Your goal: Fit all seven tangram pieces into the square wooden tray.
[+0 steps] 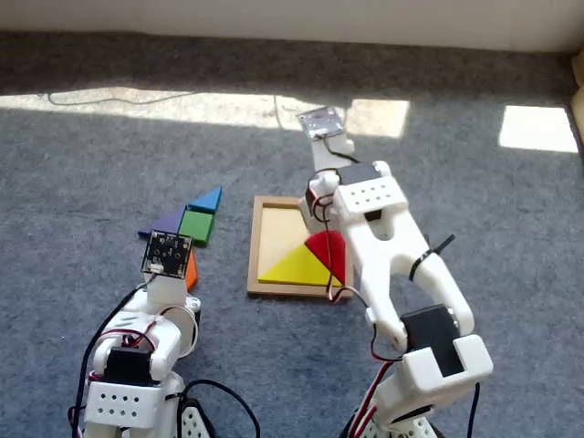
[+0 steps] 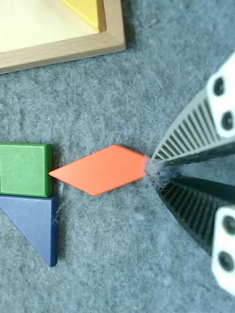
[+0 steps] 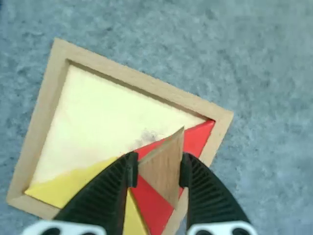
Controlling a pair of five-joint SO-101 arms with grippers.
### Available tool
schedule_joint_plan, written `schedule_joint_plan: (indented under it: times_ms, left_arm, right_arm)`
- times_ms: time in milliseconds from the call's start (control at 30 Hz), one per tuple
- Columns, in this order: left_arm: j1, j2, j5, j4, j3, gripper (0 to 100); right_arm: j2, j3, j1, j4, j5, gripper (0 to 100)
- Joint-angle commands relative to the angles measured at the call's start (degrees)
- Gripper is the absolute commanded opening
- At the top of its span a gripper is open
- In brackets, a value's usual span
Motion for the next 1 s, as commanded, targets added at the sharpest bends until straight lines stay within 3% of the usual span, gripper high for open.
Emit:
schedule_joint_plan:
  times_ms: [0, 267, 400, 767, 967]
  left_arm:
    - [-0.7, -0.6, -0.4, 0.3, 1.6, 1]
    - [-0.7, -0.6, -0.4, 0.3, 1.6, 1]
    - [-0.7, -0.6, -0.4, 0.3, 1.6, 1]
    - [-0.7, -0.6, -0.4, 0.3, 1.6, 1]
    - [-0.7, -0.6, -0.4, 0.3, 1.6, 1]
  right_arm:
    - [-3.7, -2.5, -1.4, -4.1, 11.3, 5.1]
    - [-3.6, -2.3, -1.5, -13.2, 33.5, 5.1]
    - [-0.9, -2.3, -1.5, -13.5, 40.9, 5.1]
    - [3.9, -2.8, -1.8, -10.2, 42.2, 5.7]
    - [3.9, -2.9, -2.3, -4.3, 41.9, 17.2]
